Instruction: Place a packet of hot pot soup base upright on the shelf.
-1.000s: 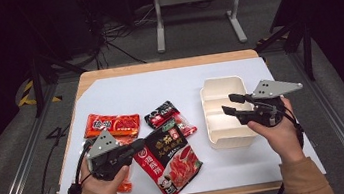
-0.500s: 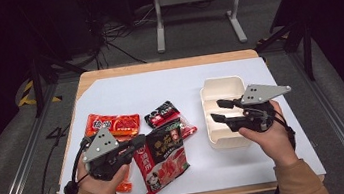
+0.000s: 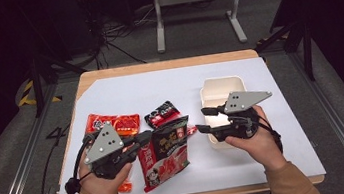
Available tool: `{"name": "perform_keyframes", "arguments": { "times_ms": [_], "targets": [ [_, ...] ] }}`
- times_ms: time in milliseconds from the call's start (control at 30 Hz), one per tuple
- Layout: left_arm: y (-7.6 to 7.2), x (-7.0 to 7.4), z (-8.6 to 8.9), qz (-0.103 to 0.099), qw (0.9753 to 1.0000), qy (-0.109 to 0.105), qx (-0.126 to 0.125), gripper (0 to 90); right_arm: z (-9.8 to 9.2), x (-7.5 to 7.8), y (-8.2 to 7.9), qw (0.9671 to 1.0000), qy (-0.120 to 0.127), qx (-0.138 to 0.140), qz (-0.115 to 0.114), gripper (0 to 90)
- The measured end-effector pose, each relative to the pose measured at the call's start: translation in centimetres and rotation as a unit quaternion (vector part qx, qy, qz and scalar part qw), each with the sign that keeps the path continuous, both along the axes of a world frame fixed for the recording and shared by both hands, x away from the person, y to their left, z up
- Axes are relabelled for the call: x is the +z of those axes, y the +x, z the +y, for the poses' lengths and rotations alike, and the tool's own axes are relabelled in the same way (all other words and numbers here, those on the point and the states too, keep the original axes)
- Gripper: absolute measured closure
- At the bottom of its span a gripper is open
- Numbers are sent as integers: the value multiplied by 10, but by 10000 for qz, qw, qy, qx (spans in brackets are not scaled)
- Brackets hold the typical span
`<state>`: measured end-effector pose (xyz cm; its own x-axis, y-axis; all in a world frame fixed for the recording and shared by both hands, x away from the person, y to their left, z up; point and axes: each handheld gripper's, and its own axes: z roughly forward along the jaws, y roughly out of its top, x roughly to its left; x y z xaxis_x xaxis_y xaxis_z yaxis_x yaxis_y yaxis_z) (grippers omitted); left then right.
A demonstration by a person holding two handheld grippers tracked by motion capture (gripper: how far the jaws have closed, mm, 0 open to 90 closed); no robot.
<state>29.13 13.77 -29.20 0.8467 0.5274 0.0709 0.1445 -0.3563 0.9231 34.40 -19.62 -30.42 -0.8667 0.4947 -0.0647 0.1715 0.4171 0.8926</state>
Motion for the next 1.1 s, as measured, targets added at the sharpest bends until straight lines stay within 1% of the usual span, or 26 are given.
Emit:
{"name": "perform_keyframes", "arguments": {
  "times_ms": [67,133,300,367,533,667,733,767,800,833,867,1000,1100],
  "targets": [
    [-1,1,-4,-26,9999,8,-105,892,3,0,-1,9999,62,128,69,432],
    [-1,1,-6,16,9998,-30,-219,892,6,0,-2,9997,88,216,92,419],
    [-4,3,-11,22,9993,-76,-363,893,13,-3,-2,9988,81,440,216,380],
    [-4,4,-13,-22,9990,-50,-433,893,15,-4,-2,9984,94,505,253,373],
    [-4,4,-16,-43,9985,-83,-541,893,20,-8,1,9960,198,748,440,387],
    [-5,3,-19,-49,9983,-125,-575,894,24,-11,2,9942,199,899,553,420],
    [-5,3,-20,-50,9982,-101,-592,894,26,-14,3,9924,190,1023,653,485],
    [-5,3,-20,-50,9982,-101,-592,894,26,-14,3,9924,190,1023,653,485],
    [-5,3,-20,-66,9981,-93,-605,894,27,-15,4,9908,193,1120,741,542],
    [-5,3,-20,-66,9981,-87,-609,895,27,-15,4,9909,186,1123,723,591],
    [-6,3,-19,-62,9980,-87,-616,894,27,-15,4,9905,161,1141,750,602],
    [-5,3,-17,-36,9977,-143,-662,893,23,-15,6,9882,227,1245,858,693],
    [-4,3,-15,0,9975,-213,-674,891,22,-14,5,9884,236,1252,826,740]
  ]
}}
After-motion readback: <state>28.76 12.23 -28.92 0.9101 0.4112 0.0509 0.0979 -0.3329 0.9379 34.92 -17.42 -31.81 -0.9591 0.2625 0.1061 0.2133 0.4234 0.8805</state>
